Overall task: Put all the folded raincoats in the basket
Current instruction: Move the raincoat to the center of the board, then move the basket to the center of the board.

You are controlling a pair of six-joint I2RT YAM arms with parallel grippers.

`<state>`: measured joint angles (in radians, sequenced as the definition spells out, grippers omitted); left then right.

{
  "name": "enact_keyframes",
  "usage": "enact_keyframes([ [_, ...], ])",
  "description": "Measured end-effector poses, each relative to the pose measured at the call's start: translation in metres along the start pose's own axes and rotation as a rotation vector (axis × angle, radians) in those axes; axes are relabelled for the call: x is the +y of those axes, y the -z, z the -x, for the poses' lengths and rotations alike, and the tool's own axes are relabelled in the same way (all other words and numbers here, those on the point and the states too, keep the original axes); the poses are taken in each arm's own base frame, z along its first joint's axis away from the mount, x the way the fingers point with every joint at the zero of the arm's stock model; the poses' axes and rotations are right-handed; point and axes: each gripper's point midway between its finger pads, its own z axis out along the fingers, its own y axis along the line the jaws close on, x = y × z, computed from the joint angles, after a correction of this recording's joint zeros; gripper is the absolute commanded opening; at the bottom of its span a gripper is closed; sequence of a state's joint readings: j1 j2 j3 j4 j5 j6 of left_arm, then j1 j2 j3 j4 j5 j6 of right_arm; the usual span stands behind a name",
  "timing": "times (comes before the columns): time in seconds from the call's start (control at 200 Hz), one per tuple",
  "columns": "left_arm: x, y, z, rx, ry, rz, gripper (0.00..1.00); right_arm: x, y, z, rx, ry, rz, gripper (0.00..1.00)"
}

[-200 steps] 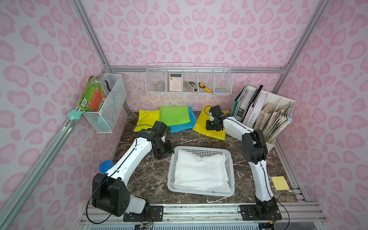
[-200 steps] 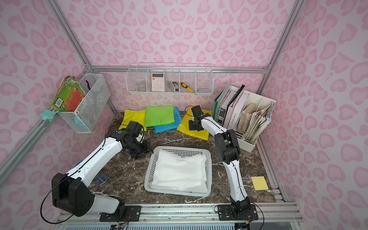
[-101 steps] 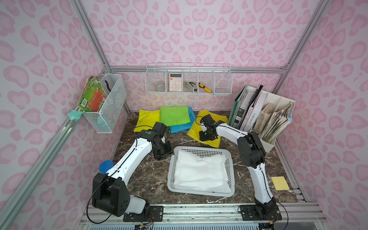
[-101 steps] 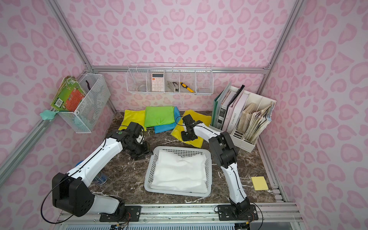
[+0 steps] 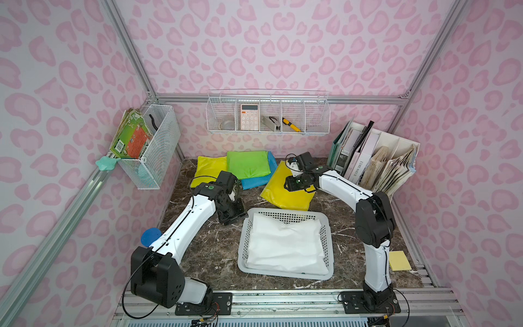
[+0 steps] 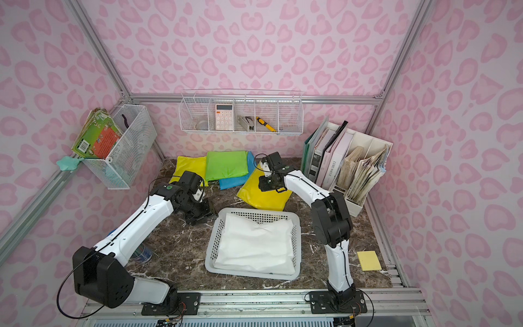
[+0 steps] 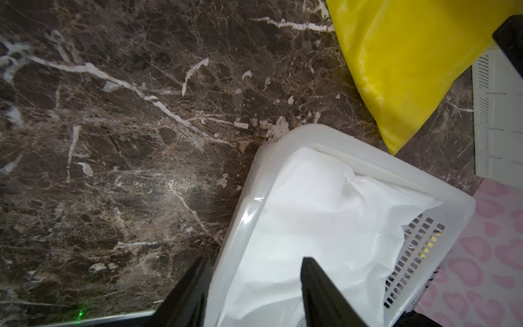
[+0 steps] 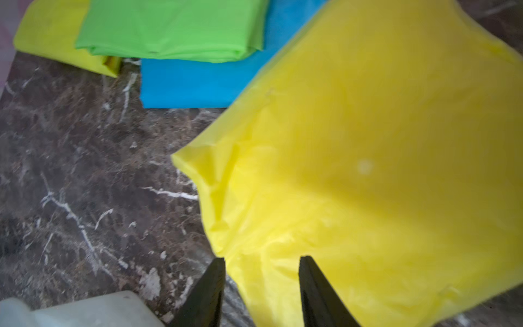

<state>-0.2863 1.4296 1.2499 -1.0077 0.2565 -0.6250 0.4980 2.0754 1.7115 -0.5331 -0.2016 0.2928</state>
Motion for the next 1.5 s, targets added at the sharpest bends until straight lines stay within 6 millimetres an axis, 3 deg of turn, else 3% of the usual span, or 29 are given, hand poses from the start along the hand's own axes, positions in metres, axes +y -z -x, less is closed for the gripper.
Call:
enact_keyframes([
  [0.065, -0.001, -0.002, 0.002, 0.005, 0.001, 0.003, 0.56, -0.014, -0.004, -0.004, 0.014, -0.040, -0.021, 0.46],
  [0.205, -0.010, -0.005, 0.013, 0.012, -0.004, -0.007, 0.57, -0.022, -0.012, -0.017, 0.048, -0.068, -0.035, 0.46],
  [0.305, -0.023, -0.008, 0.032, 0.002, -0.027, -0.021, 0.57, -0.029, -0.014, -0.031, 0.070, -0.091, -0.048, 0.47],
  [0.425, -0.032, -0.027, 0.060, 0.006, -0.029, -0.013, 0.59, -0.032, -0.012, -0.041, 0.082, -0.113, -0.053, 0.48],
  [0.605, -0.043, -0.067, 0.105, 0.017, -0.019, -0.012, 0.56, -0.021, 0.006, -0.049, 0.068, -0.101, -0.041, 0.48],
  [0.765, -0.057, -0.076, 0.128, -0.003, -0.048, -0.045, 0.54, -0.005, 0.037, -0.056, 0.032, -0.053, -0.033, 0.49],
  [0.855, -0.053, -0.074, 0.121, 0.003, -0.045, -0.048, 0.54, 0.000, 0.058, -0.056, -0.011, -0.030, -0.027, 0.49],
  [0.97, -0.038, -0.066, 0.096, 0.023, -0.030, -0.038, 0.54, 0.000, 0.079, -0.065, -0.019, -0.021, -0.046, 0.49],
  [1.13, -0.012, -0.046, 0.059, 0.022, 0.003, -0.019, 0.55, 0.052, 0.107, -0.085, -0.021, 0.112, -0.002, 0.49],
  [1.245, 0.007, -0.038, 0.035, 0.024, 0.036, 0.011, 0.55, 0.079, 0.112, -0.125, 0.052, 0.181, 0.015, 0.43],
  [1.305, 0.014, -0.032, 0.023, 0.022, 0.038, 0.017, 0.56, 0.076, 0.109, -0.148, 0.106, 0.164, -0.007, 0.38],
  [1.405, 0.023, -0.027, 0.008, 0.026, 0.051, 0.024, 0.55, 0.050, 0.101, -0.190, 0.216, 0.090, -0.091, 0.34],
  [1.5, 0.028, -0.024, -0.002, 0.026, 0.066, 0.023, 0.55, 0.023, 0.102, -0.206, 0.253, 0.004, -0.177, 0.31],
])
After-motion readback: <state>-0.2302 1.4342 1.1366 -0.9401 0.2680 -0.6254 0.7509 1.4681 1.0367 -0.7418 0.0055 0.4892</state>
